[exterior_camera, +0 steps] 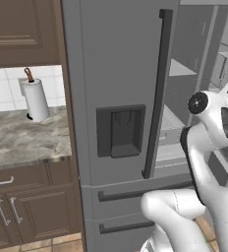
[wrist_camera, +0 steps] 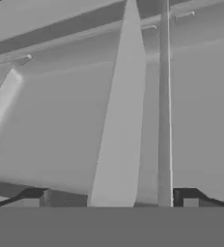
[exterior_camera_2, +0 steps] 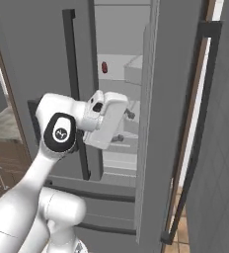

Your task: Move the hot dog bun to the plate on the dining table and place the condiment next to that plate. Then navigate to the fridge and take the sausage and place it on the plate as well.

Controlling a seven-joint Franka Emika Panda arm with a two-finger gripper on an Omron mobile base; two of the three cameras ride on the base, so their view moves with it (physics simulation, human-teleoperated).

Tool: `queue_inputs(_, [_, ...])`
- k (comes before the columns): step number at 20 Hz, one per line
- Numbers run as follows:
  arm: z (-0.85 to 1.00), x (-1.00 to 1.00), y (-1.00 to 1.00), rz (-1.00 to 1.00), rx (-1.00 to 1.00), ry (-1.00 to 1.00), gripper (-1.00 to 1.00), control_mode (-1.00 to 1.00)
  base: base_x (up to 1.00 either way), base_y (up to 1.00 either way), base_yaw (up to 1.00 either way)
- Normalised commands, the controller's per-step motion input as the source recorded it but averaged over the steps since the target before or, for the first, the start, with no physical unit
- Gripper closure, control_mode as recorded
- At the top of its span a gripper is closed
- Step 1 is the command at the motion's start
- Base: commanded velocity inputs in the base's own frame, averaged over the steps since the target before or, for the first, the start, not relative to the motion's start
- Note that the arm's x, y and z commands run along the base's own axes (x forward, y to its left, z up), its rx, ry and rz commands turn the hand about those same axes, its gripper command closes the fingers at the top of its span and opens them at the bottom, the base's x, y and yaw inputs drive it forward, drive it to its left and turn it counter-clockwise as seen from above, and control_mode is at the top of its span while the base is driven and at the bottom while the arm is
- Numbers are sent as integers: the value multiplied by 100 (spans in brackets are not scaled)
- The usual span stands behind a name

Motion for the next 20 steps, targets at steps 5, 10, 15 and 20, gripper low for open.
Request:
queue_inputs(5, [1, -100, -76, -18, 0, -2, -100, -100, 0, 0, 0])
queue_inputs(10, [33, -100, 18, -3, 1, -15, -100, -100, 0, 0, 0])
queue_inputs(15, [73, -100, 99, 1, 1, -14, -100, -100, 0, 0, 0])
queue_inputs(20, [95, -100, 93, 2, 4, -13, -100, -100, 0, 0, 0])
